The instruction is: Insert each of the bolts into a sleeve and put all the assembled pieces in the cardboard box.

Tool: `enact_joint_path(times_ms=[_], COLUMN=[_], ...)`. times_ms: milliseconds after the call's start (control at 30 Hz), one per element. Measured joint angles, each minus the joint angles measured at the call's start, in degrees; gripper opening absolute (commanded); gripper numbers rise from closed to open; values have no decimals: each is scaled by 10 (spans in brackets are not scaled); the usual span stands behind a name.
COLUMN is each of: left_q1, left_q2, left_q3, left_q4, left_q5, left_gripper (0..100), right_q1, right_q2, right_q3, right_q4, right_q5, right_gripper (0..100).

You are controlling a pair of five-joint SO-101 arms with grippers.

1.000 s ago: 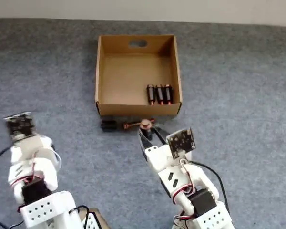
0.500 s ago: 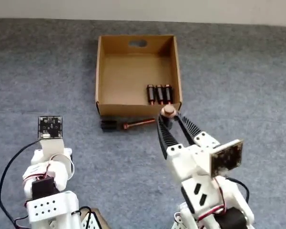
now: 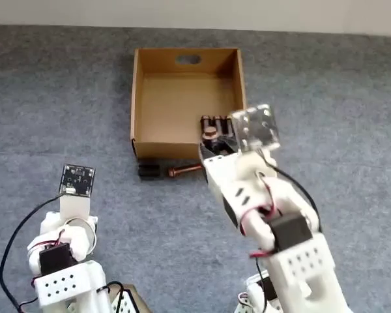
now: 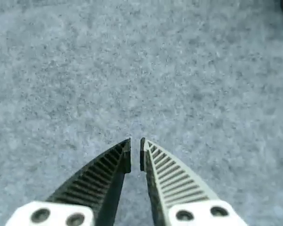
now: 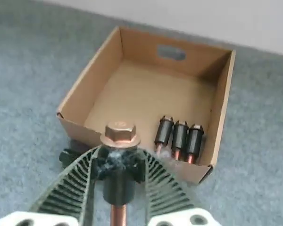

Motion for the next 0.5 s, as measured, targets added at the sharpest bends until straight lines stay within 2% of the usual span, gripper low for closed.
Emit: enact_joint_path(times_ms=[133, 267, 500], left_q1=[18, 56, 70], left_q2=[0, 0, 0], left_q3=[0, 0, 37], left_q4=[-7, -57, -127], left_q5=[33, 71, 111], left_gripper=[62, 60, 60], right_q1=[0, 0, 0], right_q2=[67, 125, 233], right_q3=[-22, -47, -123], right_q4=[0, 0, 0], right_q5=[0, 0, 0], right_gripper=[6, 6, 6])
